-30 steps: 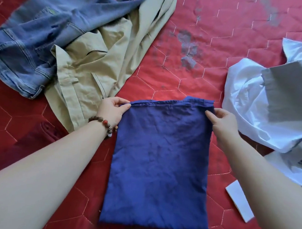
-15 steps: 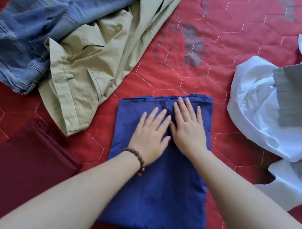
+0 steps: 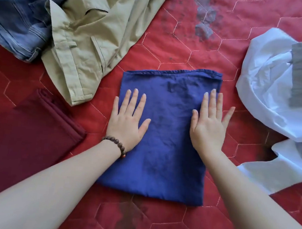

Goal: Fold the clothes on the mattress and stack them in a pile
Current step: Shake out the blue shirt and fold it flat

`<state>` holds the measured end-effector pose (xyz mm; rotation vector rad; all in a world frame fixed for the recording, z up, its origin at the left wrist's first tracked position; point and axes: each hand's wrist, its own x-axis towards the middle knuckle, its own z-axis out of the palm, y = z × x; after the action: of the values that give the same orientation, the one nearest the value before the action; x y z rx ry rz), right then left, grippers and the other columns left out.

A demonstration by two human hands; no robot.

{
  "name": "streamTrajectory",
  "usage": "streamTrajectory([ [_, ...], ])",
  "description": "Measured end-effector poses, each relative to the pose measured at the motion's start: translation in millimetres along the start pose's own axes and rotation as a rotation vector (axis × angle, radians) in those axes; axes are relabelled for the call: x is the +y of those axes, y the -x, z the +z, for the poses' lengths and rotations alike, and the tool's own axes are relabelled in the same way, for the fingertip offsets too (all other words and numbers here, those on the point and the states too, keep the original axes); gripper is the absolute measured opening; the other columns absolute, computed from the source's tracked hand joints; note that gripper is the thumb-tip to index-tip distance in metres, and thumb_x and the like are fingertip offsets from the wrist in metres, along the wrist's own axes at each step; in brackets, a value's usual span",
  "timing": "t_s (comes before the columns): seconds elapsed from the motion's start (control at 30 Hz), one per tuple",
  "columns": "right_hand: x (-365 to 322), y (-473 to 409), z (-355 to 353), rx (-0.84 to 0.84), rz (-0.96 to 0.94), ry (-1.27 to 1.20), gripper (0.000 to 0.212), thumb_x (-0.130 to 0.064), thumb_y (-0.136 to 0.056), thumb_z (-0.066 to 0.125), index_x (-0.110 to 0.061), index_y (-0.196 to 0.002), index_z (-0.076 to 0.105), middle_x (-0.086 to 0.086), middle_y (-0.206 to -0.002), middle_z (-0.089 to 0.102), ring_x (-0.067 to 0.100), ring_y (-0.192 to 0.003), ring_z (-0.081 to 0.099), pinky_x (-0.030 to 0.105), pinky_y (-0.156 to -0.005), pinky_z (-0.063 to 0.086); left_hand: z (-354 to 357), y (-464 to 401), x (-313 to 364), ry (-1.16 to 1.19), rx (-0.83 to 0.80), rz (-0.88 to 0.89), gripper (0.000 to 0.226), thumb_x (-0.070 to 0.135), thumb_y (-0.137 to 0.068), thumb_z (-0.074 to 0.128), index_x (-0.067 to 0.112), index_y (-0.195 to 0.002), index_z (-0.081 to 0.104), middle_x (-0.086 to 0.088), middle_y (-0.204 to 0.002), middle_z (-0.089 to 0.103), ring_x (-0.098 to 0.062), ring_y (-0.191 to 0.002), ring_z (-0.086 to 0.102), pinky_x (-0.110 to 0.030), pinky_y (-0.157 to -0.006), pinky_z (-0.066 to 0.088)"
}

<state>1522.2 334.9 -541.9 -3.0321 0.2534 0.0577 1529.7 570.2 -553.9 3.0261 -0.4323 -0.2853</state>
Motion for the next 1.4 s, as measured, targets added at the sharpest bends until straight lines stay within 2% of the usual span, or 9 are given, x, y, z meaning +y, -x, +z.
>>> streamTrajectory([
  [0.13,-44,68,14,-0.047,-0.263,-0.033,0.055,-0.029,-0.099,0.037,-0.009,-0.150,0.030,0.007,-0.159,0.022,0.023,-0.148,0.015,0.058,-0.117,0.008,9,45,33,-0.006,-0.061,0.186,0.071,0.050,-0.093,0.030,0.013,-0.152,0.017,-0.010,-0.160,0.014,-0.026,-0.148,0.012,-0.050,-0.119,0.014],
  [0.4,-1,112,20,-0.250,-0.105,0.161,0.065,-0.050,-0.097,0.019,-0.017,-0.153,0.018,0.001,-0.161,0.013,0.017,-0.149,0.008,0.055,-0.118,-0.001,13,70,-23,-0.158,-0.179,0.044,0.071,0.065,-0.091,0.004,0.027,-0.149,-0.013,0.001,-0.161,-0.008,-0.022,-0.149,-0.005,-0.049,-0.117,0.000],
  [0.6,-40,152,14,-0.068,-0.168,0.035,0.062,-0.037,-0.096,0.035,-0.003,-0.148,0.031,0.013,-0.158,0.023,0.023,-0.147,0.014,0.056,-0.118,0.004,0,107,7,-0.073,-0.079,0.191,0.072,0.051,-0.092,0.032,0.012,-0.151,0.022,-0.011,-0.159,0.016,-0.028,-0.148,0.013,-0.052,-0.118,0.010],
  [0.67,-66,168,21,-0.095,-0.272,-0.003,0.060,-0.033,-0.095,0.038,-0.003,-0.148,0.032,0.012,-0.157,0.023,0.024,-0.147,0.016,0.058,-0.117,0.009,11,122,25,-0.095,-0.151,0.277,0.068,0.046,-0.095,0.033,0.015,-0.153,0.016,-0.008,-0.160,0.003,-0.026,-0.148,0.005,-0.050,-0.119,0.005],
  [0.73,-74,176,28,-0.144,-0.259,-0.007,0.060,-0.034,-0.097,0.037,-0.007,-0.150,0.029,0.008,-0.158,0.020,0.023,-0.147,0.017,0.059,-0.116,0.014,23,127,25,-0.105,-0.193,0.252,0.066,0.048,-0.098,0.027,0.022,-0.154,0.006,-0.004,-0.159,-0.009,-0.024,-0.148,-0.004,-0.049,-0.119,-0.001],
  [1.03,-25,188,24,-0.249,0.082,0.026,0.069,-0.051,-0.096,0.018,-0.013,-0.153,0.012,0.005,-0.161,0.007,0.017,-0.149,0.006,0.050,-0.119,0.001,21,135,-5,-0.023,-0.180,0.060,0.066,0.057,-0.093,0.022,0.029,-0.152,0.011,-0.007,-0.162,0.004,-0.023,-0.149,0.002,-0.049,-0.119,0.006],
  [1.13,-28,183,14,-0.213,0.079,-0.101,0.064,-0.045,-0.097,0.024,-0.010,-0.151,0.023,0.009,-0.160,0.014,0.022,-0.148,0.011,0.052,-0.119,0.006,2,123,14,-0.013,-0.152,0.033,0.060,0.044,-0.092,0.048,0.018,-0.145,0.039,-0.012,-0.157,0.023,-0.028,-0.148,0.011,-0.056,-0.117,0.011],
  [1.27,-23,170,-3,-0.004,0.242,-0.272,0.064,-0.023,-0.089,0.064,-0.006,-0.146,0.038,0.017,-0.154,0.030,0.034,-0.141,0.031,0.051,-0.112,0.027,-26,75,61,-0.043,-0.088,0.316,0.053,0.022,-0.089,0.050,0.014,-0.141,0.042,-0.010,-0.159,0.019,-0.029,-0.148,0.002,-0.054,-0.118,0.003],
  [1.4,-17,140,-18,-0.122,0.606,-0.280,0.075,-0.036,-0.082,0.071,-0.010,-0.144,0.038,0.013,-0.143,0.042,0.033,-0.127,0.041,0.046,-0.095,0.037,-35,20,124,-0.222,-0.163,0.787,0.059,0.019,-0.097,0.038,0.016,-0.152,0.017,-0.003,-0.162,-0.006,-0.029,-0.147,-0.015,-0.055,-0.116,-0.007],
])
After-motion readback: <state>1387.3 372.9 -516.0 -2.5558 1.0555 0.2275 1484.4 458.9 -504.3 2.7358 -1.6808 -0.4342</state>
